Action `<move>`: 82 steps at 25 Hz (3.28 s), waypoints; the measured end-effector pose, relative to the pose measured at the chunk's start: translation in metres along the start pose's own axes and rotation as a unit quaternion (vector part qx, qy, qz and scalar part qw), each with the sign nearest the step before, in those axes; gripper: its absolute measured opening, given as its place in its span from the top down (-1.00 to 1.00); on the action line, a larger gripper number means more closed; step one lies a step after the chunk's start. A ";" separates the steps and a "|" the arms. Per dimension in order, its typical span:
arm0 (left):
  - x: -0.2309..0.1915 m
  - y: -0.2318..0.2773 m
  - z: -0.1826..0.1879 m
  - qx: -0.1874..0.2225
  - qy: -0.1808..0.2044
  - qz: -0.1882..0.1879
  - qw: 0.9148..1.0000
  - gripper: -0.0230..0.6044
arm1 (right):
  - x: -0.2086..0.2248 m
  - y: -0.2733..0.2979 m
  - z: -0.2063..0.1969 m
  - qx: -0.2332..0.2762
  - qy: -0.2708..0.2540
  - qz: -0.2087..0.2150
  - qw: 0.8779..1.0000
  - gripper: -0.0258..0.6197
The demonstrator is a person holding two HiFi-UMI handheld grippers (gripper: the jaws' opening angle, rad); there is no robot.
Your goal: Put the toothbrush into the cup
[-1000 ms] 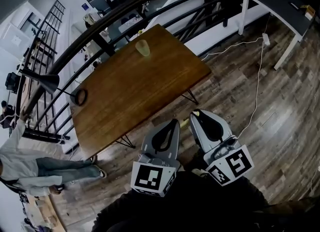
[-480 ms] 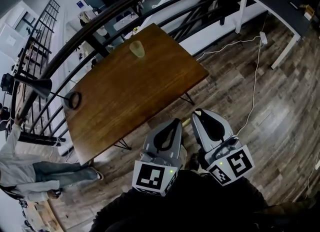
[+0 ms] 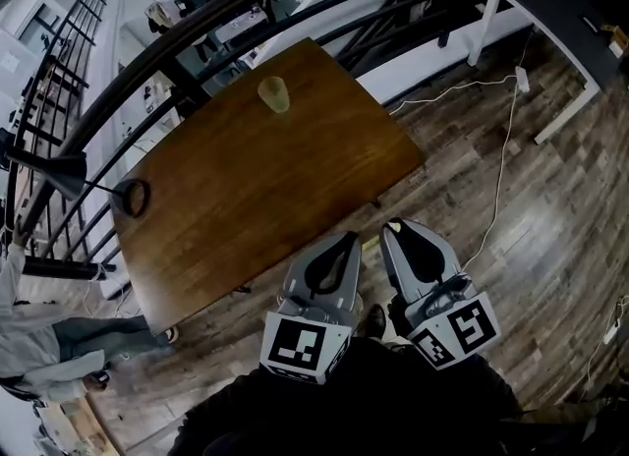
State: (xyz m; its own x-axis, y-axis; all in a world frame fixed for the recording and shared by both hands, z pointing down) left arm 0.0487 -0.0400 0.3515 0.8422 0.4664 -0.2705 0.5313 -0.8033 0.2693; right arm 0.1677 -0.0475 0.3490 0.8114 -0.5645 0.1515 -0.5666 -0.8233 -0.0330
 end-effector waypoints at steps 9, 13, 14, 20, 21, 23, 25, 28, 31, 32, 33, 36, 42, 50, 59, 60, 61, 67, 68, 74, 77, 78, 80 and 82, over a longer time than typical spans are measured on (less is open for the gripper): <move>-0.099 0.045 0.045 0.036 -0.050 0.041 0.997 0.90 | 0.004 0.122 0.002 -0.037 -0.034 0.056 0.997 0.78; -0.132 0.054 0.075 0.064 -0.059 0.052 0.995 0.90 | 0.000 0.169 0.017 -0.032 -0.053 0.078 0.995 0.78; -0.139 0.055 0.081 0.072 -0.055 0.055 0.994 0.90 | -0.002 0.178 0.020 -0.030 -0.057 0.082 0.995 0.78; -0.168 0.056 0.115 0.109 -0.051 0.057 0.991 0.90 | -0.013 0.217 0.042 -0.009 -0.077 0.094 0.993 0.78; -0.172 0.056 0.119 0.115 -0.049 0.057 0.990 0.90 | -0.014 0.222 0.046 -0.006 -0.077 0.093 0.993 0.78; -0.175 0.056 0.125 0.125 -0.041 0.059 0.990 0.90 | -0.014 0.228 0.054 0.001 -0.083 0.093 0.992 0.78; -0.178 0.057 0.128 0.132 -0.039 0.062 0.989 0.90 | -0.012 0.233 0.057 0.007 -0.094 0.099 0.991 0.78; -0.185 0.062 0.130 0.140 -0.040 0.069 0.987 0.90 | -0.010 0.242 0.054 0.009 -0.096 0.107 0.990 0.78; -0.192 0.070 0.132 0.139 -0.045 0.078 0.986 0.90 | -0.004 0.255 0.050 0.006 -0.095 0.117 0.989 0.78; -0.195 0.073 0.132 0.138 -0.047 0.083 0.986 0.90 | -0.001 0.261 0.049 0.005 -0.093 0.121 0.988 0.78; -0.199 0.076 0.132 0.138 -0.048 0.089 0.985 0.90 | 0.001 0.266 0.048 0.004 -0.090 0.126 0.988 0.78; -0.209 0.084 0.132 0.134 -0.051 0.103 0.984 0.90 | 0.005 0.283 0.045 -0.001 -0.082 0.141 0.987 0.78; -0.222 0.109 0.133 0.120 -0.067 0.130 0.982 0.90 | 0.026 0.312 0.036 -0.014 -0.070 0.160 0.984 0.78; -0.260 0.142 0.138 0.101 -0.084 0.160 0.978 0.90 | 0.047 0.369 0.027 -0.024 -0.059 0.175 0.983 0.78; -0.312 0.175 0.130 0.076 -0.136 0.196 0.968 0.90 | 0.061 0.431 0.016 -0.028 -0.072 0.187 0.979 0.78; -0.317 0.177 0.127 0.073 -0.144 0.199 0.967 0.90 | 0.061 0.436 0.014 -0.029 -0.071 0.187 0.979 0.78; -0.323 0.180 0.124 0.067 -0.153 0.201 0.965 0.90 | 0.061 0.443 0.011 -0.032 -0.070 0.186 0.979 0.78; -0.350 0.202 0.101 0.040 -0.185 0.210 0.959 0.90 | 0.075 0.473 -0.015 -0.044 -0.070 0.173 0.982 0.78; -0.351 0.203 0.098 0.038 -0.186 0.211 0.959 0.90 | 0.077 0.475 -0.019 -0.044 -0.069 0.171 0.982 0.78; -0.369 0.207 0.081 0.018 -0.203 0.223 0.953 0.90 | 0.080 0.493 -0.042 -0.062 -0.064 0.170 0.981 0.78; -0.374 0.211 0.073 0.010 -0.210 0.224 0.952 0.90 | 0.081 0.496 -0.055 -0.073 -0.062 0.170 0.981 0.77; -0.375 0.212 0.071 0.009 -0.213 0.223 0.951 0.90 | 0.082 0.496 -0.058 -0.075 -0.061 0.170 0.981 0.77; -0.376 0.214 0.067 0.006 -0.218 0.224 0.950 0.90 | 0.082 0.497 -0.063 -0.078 -0.059 0.171 0.980 0.76; -0.375 0.215 0.064 0.003 -0.221 0.224 0.949 0.90 | 0.084 0.496 -0.068 -0.082 -0.057 0.173 0.980 0.76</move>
State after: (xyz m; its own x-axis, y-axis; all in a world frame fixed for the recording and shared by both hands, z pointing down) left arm -0.1587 -0.4116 0.4520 0.8623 -0.1228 -0.4912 0.1264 -0.8872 0.4438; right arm -0.0551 -0.4996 0.4121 0.5723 -0.8186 0.0482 -0.8184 -0.5664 0.0973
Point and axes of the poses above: the fingertips, and each gripper's own axes: y forward along the fingers, x to its right, z out of its top, the point moved 6 cm from there along -y, backward along the fingers, and after that the axes turned 12 degrees about -y, right-handed, at the moved point
